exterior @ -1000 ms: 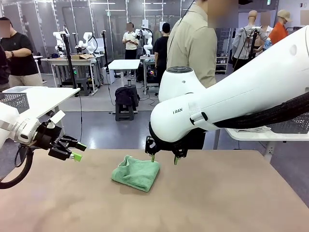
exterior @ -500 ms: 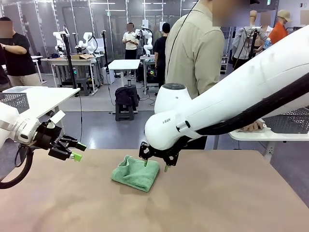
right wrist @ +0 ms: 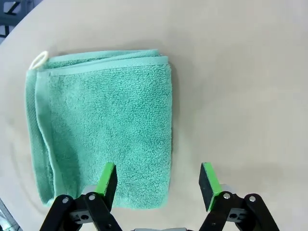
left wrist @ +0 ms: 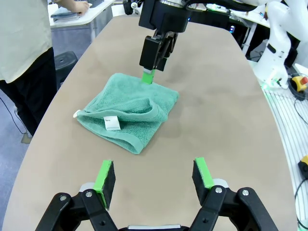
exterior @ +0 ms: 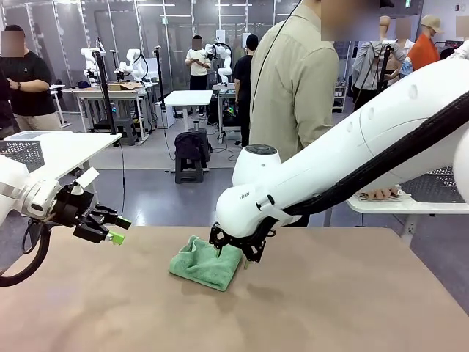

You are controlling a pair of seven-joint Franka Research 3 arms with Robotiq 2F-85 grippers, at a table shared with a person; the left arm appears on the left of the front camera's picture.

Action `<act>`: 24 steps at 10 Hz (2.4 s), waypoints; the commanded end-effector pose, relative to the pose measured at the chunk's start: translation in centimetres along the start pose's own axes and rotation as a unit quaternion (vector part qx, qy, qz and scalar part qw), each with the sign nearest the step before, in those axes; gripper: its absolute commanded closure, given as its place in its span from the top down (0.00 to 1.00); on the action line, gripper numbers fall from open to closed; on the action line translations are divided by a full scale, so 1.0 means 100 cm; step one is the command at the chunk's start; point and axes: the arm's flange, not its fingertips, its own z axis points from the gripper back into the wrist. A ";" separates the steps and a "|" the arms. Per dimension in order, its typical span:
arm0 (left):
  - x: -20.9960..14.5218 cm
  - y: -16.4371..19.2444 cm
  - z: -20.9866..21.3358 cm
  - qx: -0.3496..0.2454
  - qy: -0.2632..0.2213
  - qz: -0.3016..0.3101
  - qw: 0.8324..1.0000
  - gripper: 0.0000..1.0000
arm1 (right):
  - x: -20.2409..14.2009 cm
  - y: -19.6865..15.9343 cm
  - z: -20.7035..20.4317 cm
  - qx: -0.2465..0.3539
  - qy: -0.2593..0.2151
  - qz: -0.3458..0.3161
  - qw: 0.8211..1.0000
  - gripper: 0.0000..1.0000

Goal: Fold the towels and place them in the basket.
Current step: Place the folded Towel with hook on the right side of the table.

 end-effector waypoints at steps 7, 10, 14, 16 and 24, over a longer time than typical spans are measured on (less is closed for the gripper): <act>0.000 0.000 0.000 0.000 0.000 -0.001 1.000 0.82 | -0.003 -0.004 -0.032 0.027 -0.057 -0.015 0.998 0.86; 0.000 0.000 0.000 0.000 0.000 -0.001 1.000 0.82 | -0.003 -0.005 -0.032 0.032 -0.072 -0.003 0.997 0.57; 0.000 0.000 0.000 0.000 0.000 -0.001 1.000 0.82 | -0.003 -0.004 -0.034 0.040 -0.086 0.009 0.995 0.17; 0.000 0.000 0.000 0.000 0.000 -0.001 1.000 0.82 | -0.003 -0.004 -0.035 0.040 -0.088 0.012 0.995 0.00; 0.000 0.000 0.000 0.000 0.000 -0.001 1.000 0.82 | 0.001 -0.004 -0.031 0.035 -0.065 0.019 0.997 0.00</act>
